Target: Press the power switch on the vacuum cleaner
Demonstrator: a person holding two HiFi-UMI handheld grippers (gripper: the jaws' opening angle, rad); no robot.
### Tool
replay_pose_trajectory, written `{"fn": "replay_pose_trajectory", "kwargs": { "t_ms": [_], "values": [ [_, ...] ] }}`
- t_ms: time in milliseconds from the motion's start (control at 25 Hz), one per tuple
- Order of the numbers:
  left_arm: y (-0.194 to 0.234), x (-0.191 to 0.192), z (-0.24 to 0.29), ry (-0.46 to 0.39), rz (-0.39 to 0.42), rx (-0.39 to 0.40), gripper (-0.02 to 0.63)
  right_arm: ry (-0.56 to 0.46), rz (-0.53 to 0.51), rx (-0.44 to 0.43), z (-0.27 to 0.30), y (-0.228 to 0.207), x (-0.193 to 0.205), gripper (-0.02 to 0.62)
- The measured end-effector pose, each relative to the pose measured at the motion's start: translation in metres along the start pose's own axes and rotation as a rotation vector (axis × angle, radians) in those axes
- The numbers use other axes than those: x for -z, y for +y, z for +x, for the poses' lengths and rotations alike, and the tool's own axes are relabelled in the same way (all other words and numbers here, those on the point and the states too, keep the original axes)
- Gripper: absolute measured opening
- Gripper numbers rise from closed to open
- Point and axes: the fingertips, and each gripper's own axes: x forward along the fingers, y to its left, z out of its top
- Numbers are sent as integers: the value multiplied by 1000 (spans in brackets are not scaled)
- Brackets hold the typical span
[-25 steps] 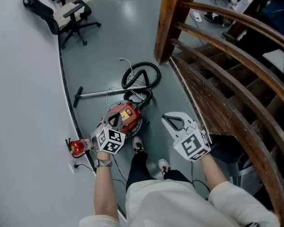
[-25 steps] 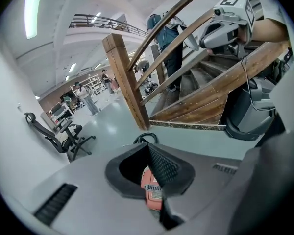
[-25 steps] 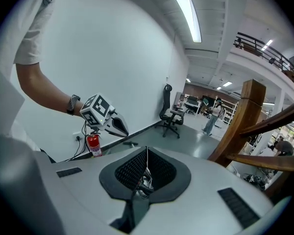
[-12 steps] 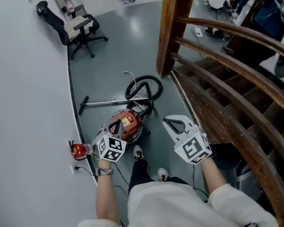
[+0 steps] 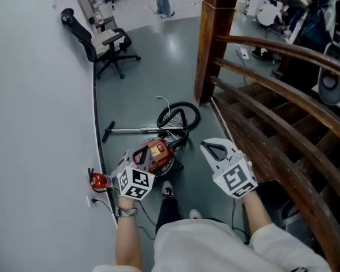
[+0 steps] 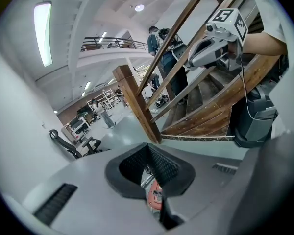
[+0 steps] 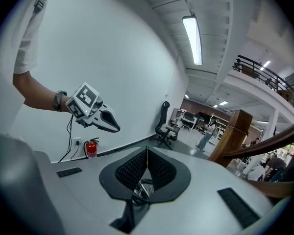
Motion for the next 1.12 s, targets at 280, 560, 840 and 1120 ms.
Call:
{"fn": "replay_pose_trajectory", "kwargs": {
  "t_ms": [280, 560, 840, 1120],
  "values": [
    [-8, -28, -34, -47, 6, -31, 2, -64, -34, 7, -25, -1, -21, 29],
    [-16, -46, -68, -75, 11, -72, 1, -104, -42, 14, -58, 3, -30, 29],
    [-32, -60, -96, -90, 18, -103, 1, -96, -85, -26, -83, 14, -30, 29],
    [-52, -79, -136, -119, 33, -137, 2, -112, -115, -72, -105, 34, -38, 29]
  ]
}}
